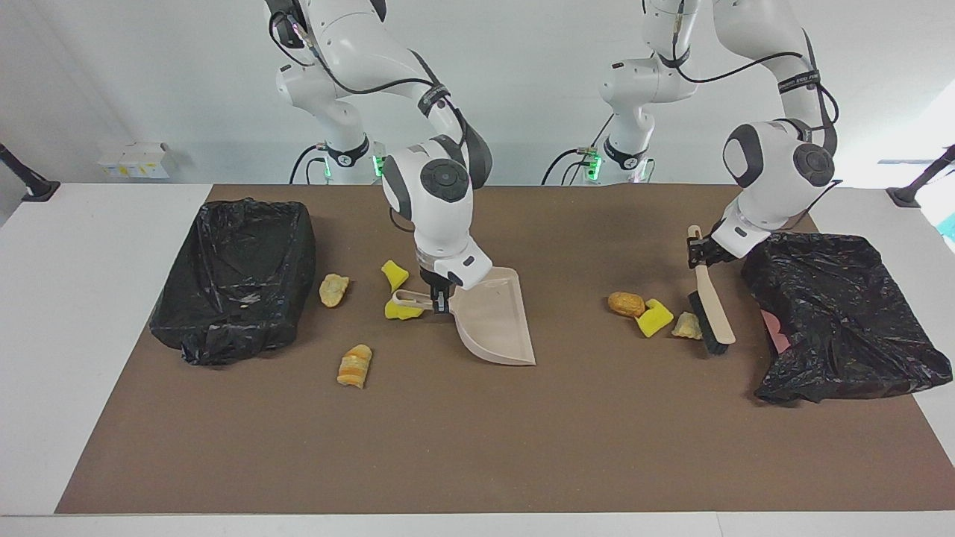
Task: Sweep and dump trash in bin
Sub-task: 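Sweep the bread and sponge pieces with the brush toward the dustpan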
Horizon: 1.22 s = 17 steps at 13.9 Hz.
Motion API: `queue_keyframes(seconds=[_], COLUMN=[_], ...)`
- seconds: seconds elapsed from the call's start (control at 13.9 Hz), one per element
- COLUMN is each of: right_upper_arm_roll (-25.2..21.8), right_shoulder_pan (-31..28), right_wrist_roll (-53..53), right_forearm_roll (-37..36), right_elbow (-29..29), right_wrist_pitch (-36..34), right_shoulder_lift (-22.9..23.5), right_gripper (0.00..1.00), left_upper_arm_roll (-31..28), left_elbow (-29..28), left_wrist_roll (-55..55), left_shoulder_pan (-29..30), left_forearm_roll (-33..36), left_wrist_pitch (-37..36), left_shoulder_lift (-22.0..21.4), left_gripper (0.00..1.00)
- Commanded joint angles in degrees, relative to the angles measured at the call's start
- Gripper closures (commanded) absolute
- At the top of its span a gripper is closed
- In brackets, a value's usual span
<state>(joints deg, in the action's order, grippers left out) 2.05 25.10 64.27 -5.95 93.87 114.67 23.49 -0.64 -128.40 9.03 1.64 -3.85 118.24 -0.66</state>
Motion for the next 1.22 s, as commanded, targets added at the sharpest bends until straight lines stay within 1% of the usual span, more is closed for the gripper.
queue_keyframes(seconds=[0.0,0.14,0.36,0.57,0.72,0.79,0.93,1.0,1.15], right_upper_arm_roll=[0.59,0.59,0.59,0.59,0.59,0.59,0.59,0.59,0.59], right_shoulder_pan=[-0.49,-0.49,-0.49,-0.49,-0.49,-0.49,-0.49,-0.49,-0.49], right_wrist_roll=[-1.33,-1.78,-3.36,-3.36,-3.53,-3.71,-3.71,-3.71,-3.71], right_forearm_roll=[0.06,0.15,0.15,0.15,0.15,0.15,0.15,0.15,0.15], right_elbow=[2.89,4.56,6.06,5.98,5.98,5.98,5.98,5.98,5.89], right_wrist_pitch=[-0.94,-0.68,0.03,-0.06,-0.06,-0.06,-0.15,-0.15,-0.24], right_shoulder_lift=[-2.22,-3.10,-3.80,-3.80,-3.80,-3.80,-3.80,-3.80,-3.80], right_gripper=[1.00,1.00,1.00,1.00,1.00,1.00,1.00,1.00,1.00], left_upper_arm_roll=[-0.50,-0.33,-0.15,-0.15,-0.15,-0.24,-0.67,-0.68,-0.77], left_elbow=[-3.52,-4.05,-4.05,-4.31,-4.05,-2.92,-1.50,-0.72,-1.40], left_wrist_roll=[-2.86,-8.30,-19.97,-31.76,-33.55,-33.90,-33.03,-32.59,-32.67], left_shoulder_pan=[-2.77,-6.10,-12.34,-18.58,-21.40,-22.37,-21.42,-19.93,-17.21], left_forearm_roll=[0.86,0.77,-0.63,-6.60,-10.02,-11.09,-11.10,-10.92,-10.83], left_wrist_pitch=[-0.64,-2.13,-6.70,-5.14,-2.42,-3.01,-4.68,-5.73,-4.70], left_shoulder_lift=[-1.97,-2.59,-3.46,-3.56,-3.29,-2.77,-3.55,-4.08,-4.26], left_gripper=[1.00,1.00,1.00,1.00,1.00,1.00,1.00,1.00,1.00])
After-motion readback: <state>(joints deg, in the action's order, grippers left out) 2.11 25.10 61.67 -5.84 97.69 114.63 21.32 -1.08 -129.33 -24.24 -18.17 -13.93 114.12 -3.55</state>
